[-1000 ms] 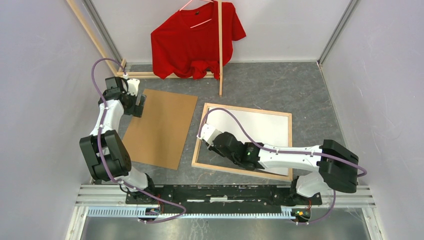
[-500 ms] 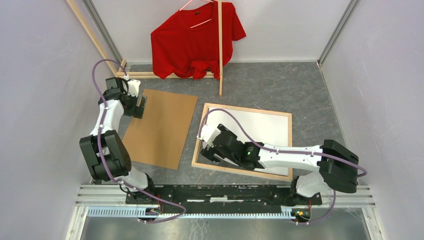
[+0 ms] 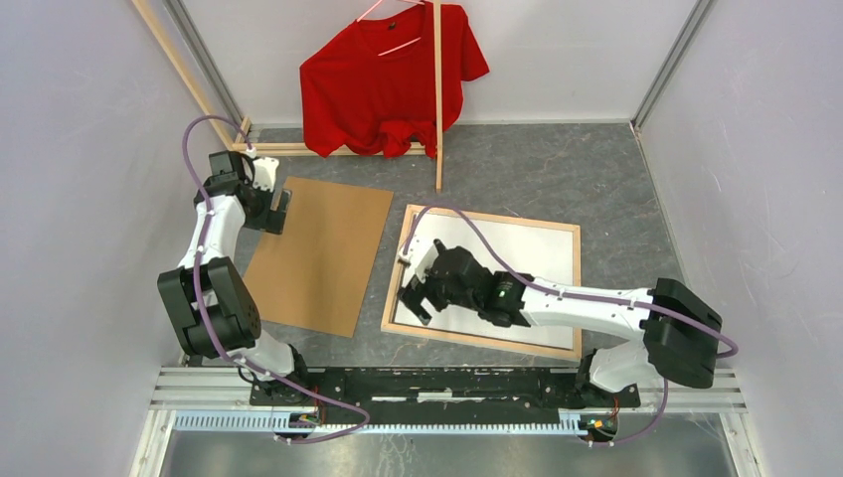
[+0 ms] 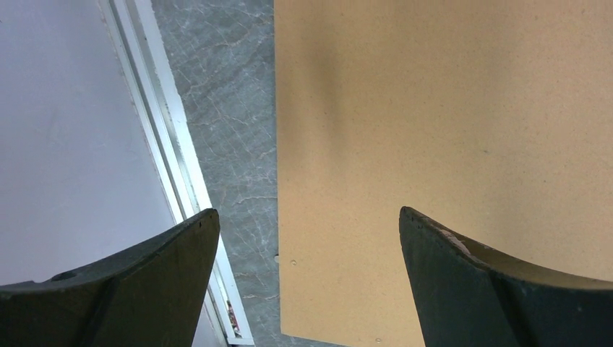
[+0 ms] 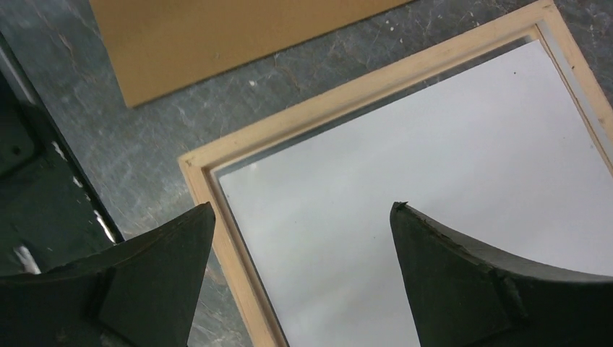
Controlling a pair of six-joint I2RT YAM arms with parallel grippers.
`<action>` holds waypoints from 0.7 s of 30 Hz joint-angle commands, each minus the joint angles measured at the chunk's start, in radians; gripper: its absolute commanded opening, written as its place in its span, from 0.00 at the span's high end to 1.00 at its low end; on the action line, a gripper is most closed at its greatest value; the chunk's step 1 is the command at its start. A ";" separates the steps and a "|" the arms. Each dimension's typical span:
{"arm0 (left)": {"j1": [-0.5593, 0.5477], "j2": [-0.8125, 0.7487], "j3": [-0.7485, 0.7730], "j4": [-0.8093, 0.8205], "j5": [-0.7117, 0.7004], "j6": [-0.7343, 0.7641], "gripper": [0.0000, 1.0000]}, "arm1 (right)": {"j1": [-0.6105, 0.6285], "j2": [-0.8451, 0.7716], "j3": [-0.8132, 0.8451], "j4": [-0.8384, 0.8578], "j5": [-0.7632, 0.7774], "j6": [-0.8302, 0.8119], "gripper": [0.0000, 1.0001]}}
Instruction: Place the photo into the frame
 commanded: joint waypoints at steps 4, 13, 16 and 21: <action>0.077 0.095 0.132 0.012 -0.022 -0.008 0.00 | -0.158 0.122 0.211 0.086 -0.217 0.272 0.02; 0.146 0.174 0.073 0.183 -0.188 -0.019 0.12 | -0.174 0.477 0.476 0.111 -0.197 0.541 0.02; 0.167 0.210 0.072 0.193 -0.186 -0.014 0.15 | -0.173 0.555 0.526 0.104 -0.173 0.589 0.02; 0.169 0.254 0.052 0.205 -0.165 -0.005 0.19 | -0.170 0.632 0.614 0.032 -0.108 0.630 0.02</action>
